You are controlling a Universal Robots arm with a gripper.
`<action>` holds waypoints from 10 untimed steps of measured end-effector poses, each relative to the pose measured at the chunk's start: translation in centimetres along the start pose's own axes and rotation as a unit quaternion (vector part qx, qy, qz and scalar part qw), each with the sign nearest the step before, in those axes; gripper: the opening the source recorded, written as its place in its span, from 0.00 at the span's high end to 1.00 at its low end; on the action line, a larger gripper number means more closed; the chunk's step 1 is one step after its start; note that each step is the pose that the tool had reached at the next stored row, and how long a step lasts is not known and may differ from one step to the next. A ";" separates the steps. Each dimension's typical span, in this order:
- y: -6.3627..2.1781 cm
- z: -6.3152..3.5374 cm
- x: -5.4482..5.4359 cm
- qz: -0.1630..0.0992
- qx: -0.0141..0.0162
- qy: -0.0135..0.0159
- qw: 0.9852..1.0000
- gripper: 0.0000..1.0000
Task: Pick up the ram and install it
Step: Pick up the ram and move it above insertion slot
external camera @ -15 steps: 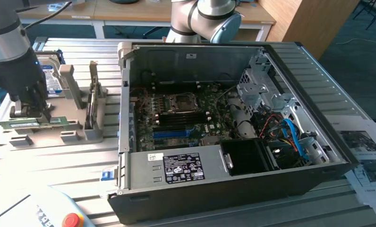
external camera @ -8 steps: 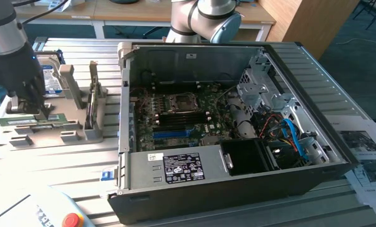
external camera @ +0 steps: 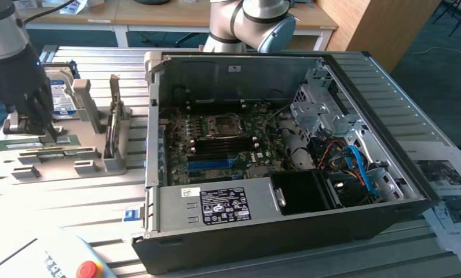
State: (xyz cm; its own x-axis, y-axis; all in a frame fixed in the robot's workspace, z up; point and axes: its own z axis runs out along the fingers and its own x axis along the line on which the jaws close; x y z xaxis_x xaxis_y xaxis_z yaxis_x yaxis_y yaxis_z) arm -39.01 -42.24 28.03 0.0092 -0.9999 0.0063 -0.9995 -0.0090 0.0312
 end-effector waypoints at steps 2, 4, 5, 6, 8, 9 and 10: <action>0.01 -0.30 0.0 0.000 0.000 0.000 1.000 0.88; 0.02 -0.65 0.0 0.000 0.000 0.000 1.000 0.88; 0.03 -0.85 0.0 0.000 0.000 0.000 1.000 0.88; 0.04 -1.07 0.0 0.000 0.000 0.000 1.000 0.88; 0.05 -1.49 0.0 0.000 0.000 0.000 1.000 0.88; 0.06 -1.69 0.0 0.000 0.000 0.000 1.000 0.88; 0.06 -1.91 0.0 0.000 0.000 0.000 1.000 0.88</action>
State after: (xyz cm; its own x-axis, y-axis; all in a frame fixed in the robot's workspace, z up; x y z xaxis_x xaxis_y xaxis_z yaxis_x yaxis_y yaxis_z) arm -39.02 -42.24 29.94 0.0092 -0.9999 0.0068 -0.9995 -0.0090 0.0313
